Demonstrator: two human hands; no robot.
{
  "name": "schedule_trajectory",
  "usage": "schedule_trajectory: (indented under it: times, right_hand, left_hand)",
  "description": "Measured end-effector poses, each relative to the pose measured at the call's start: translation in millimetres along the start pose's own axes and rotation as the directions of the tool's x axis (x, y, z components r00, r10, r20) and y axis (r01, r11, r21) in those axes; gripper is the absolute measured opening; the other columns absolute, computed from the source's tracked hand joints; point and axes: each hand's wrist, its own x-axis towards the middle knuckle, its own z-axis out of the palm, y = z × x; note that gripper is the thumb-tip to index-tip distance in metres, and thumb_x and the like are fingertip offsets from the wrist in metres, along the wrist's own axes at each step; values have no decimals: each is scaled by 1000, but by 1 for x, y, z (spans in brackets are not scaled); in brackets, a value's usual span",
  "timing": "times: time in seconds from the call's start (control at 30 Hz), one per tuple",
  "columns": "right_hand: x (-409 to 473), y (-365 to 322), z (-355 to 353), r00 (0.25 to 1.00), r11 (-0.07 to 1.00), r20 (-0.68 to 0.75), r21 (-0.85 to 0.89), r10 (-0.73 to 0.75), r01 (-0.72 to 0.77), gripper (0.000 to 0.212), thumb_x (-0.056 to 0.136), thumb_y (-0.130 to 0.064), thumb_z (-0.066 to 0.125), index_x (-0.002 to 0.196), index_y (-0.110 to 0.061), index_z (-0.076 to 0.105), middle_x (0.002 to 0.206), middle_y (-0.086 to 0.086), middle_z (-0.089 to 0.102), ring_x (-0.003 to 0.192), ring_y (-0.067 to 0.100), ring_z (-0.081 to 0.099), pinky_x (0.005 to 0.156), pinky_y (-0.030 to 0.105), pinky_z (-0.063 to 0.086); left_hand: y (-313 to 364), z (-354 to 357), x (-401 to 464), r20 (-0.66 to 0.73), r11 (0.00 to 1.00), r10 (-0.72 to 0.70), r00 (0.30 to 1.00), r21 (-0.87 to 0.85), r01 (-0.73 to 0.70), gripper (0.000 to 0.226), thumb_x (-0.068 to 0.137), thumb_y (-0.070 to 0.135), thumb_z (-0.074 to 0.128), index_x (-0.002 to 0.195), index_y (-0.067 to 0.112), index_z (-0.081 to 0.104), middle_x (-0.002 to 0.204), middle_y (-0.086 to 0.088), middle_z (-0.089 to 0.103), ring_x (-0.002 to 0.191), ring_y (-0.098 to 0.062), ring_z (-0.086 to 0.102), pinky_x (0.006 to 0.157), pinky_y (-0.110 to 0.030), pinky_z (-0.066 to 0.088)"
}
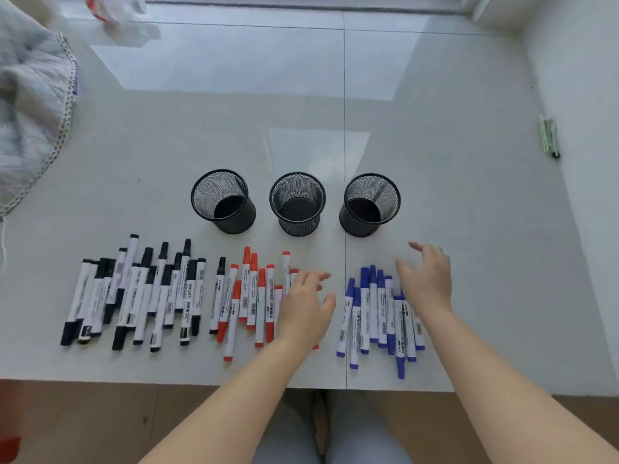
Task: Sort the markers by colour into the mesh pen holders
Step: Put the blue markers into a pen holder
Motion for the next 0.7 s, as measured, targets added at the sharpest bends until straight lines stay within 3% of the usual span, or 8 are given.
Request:
schedule_trajectory:
  times: [0.13, 0.3, 0.53, 0.7]
  right_hand:
    - [-36, 34, -8, 995, 995, -69, -64, 67, -72, 31, 89, -25, 53, 117, -12, 56, 115, 6, 56, 109, 21, 46, 85, 31, 40]
    - [-59, 57, 15, 997, 994, -39, -80, 70, -73, 45, 88, -41, 54, 122, -12, 49, 116, 4, 52, 104, 17, 47, 84, 29, 43]
    - [-62, 69, 36, 970, 967, -190, -231, -152, 106, 41, 88, -39, 52, 115, -8, 52, 106, 10, 54, 91, 23, 51, 75, 28, 34]
    - [-56, 76, 40, 947, 957, -224, -231, -230, 178, 42, 90, -42, 47, 116, -9, 51, 109, 9, 53, 95, 24, 50, 77, 29, 33]
  left_hand:
    - [11, 34, -7, 47, 1000, 3, 999, 10, -4, 48, 89, 33, 54, 133, 27, 37, 131, 10, 40, 112, -1, 42, 86, -13, 34]
    - [9, 72, -11, -94, 997, -52, 994, 54, 57, 58, 87, 39, 53, 137, 26, 25, 131, 4, 31, 119, -10, 35, 98, -25, 35]
    - [-5, 107, -7, -309, 968, 86, 947, 249, -7, 51, 90, 40, 44, 135, 23, 28, 126, 0, 37, 110, -14, 37, 90, -30, 36]
    - [-7, 115, 2, -374, 963, 179, 910, 256, -84, 53, 90, 34, 46, 135, 22, 23, 122, -5, 39, 103, -17, 41, 84, -31, 37]
